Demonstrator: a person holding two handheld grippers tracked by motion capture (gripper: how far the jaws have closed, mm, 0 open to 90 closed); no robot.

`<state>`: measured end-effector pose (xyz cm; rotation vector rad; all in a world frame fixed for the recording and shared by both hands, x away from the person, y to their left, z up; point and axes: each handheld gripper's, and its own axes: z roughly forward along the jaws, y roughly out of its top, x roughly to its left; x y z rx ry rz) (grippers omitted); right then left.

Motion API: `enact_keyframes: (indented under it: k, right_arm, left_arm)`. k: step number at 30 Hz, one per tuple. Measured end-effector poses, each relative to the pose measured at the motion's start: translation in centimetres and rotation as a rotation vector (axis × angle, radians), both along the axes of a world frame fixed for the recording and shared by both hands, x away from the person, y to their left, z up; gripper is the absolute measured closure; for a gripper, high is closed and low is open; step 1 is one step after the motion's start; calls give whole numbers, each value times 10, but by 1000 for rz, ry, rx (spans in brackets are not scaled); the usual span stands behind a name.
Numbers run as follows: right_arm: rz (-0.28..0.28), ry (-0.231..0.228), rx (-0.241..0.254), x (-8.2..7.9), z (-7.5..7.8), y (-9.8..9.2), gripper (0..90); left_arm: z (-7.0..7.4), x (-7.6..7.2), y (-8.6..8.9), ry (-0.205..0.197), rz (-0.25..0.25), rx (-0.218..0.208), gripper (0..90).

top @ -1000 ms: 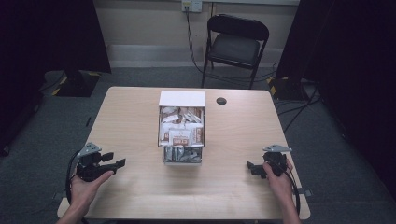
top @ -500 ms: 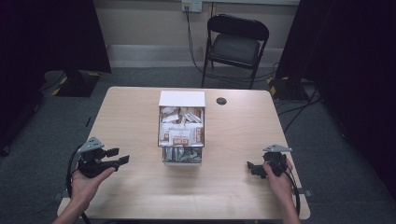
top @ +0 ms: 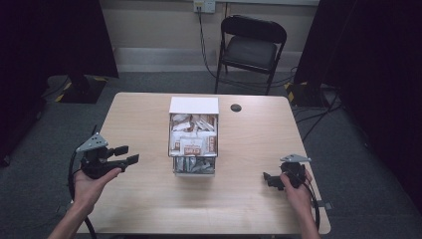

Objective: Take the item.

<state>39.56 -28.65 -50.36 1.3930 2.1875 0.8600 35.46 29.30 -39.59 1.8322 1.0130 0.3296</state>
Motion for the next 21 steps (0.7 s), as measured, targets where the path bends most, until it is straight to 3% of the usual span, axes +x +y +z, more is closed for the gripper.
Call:
enact_keyframes:
  k: [5, 7, 9, 14, 17, 21]
  right_arm:
    - [0, 0, 0, 0, 0, 0, 0]
    - [0, 0, 0, 0, 0, 0, 0]
    - [0, 0, -1, 0, 0, 0, 0]
    - [0, 0, 0, 0, 0, 0, 0]
    - [0, 0, 0, 0, 0, 0, 0]
    - [0, 0, 1, 0, 0, 0, 0]
  left_arm:
    - [10, 2, -2, 5, 52, -18, 497]
    - [14, 3, -4, -14, 74, 4, 472]
    - [20, 7, -4, -12, 27, -40, 494]
    - [28, 12, -6, -30, 7, -40, 465]
    - [33, 18, -5, -8, -34, -115, 469]
    - [40, 24, -6, -29, -40, -135, 438]
